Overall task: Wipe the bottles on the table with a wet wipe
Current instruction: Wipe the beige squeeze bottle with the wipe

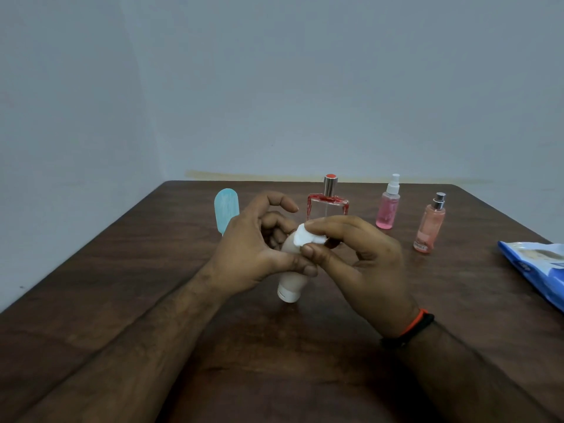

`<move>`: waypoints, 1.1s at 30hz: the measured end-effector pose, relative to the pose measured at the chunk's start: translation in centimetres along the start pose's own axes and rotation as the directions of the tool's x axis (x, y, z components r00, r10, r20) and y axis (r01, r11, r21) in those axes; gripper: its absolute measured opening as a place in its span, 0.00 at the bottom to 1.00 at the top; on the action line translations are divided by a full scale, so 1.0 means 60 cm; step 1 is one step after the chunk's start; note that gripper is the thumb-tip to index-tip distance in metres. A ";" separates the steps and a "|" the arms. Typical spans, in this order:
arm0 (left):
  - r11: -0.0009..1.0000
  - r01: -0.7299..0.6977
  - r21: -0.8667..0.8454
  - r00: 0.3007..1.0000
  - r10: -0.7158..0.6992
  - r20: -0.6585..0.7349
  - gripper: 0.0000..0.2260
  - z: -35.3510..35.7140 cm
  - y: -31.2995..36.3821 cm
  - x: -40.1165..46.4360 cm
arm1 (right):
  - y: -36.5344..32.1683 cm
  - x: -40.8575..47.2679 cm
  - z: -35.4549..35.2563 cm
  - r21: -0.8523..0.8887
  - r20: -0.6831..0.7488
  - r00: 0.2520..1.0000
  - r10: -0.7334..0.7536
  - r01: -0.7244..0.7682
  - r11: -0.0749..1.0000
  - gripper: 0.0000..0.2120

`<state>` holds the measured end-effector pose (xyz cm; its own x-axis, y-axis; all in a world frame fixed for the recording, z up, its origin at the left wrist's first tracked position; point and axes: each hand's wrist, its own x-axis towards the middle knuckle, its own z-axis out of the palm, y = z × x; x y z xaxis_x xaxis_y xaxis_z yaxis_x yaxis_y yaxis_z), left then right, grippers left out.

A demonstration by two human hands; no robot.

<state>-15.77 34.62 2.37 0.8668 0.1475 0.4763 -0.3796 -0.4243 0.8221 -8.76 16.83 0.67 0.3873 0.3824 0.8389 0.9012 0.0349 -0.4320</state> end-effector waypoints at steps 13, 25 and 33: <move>0.876 -0.002 -0.483 0.966 -0.123 -0.227 0.28 -0.021 -0.030 0.018 | 0.011 -0.006 0.005 0.046 0.098 0.993 0.071 -0.076 0.996 0.09; 0.759 0.059 -0.649 0.887 -0.338 -0.314 0.21 -0.027 -0.037 0.026 | 0.001 -0.009 0.007 -0.087 0.129 0.989 0.075 -0.064 0.994 0.09; 0.714 0.177 -0.678 0.887 -0.414 -0.205 0.22 -0.016 -0.042 0.024 | 0.005 -0.004 0.003 -0.104 -0.071 0.996 0.055 -0.063 0.993 0.09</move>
<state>-13.87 36.78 1.31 0.8598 0.4894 0.1454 -0.3365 0.3291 0.8823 -8.61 16.93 0.24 0.4494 0.3173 0.8351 0.8906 -0.0857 -0.4467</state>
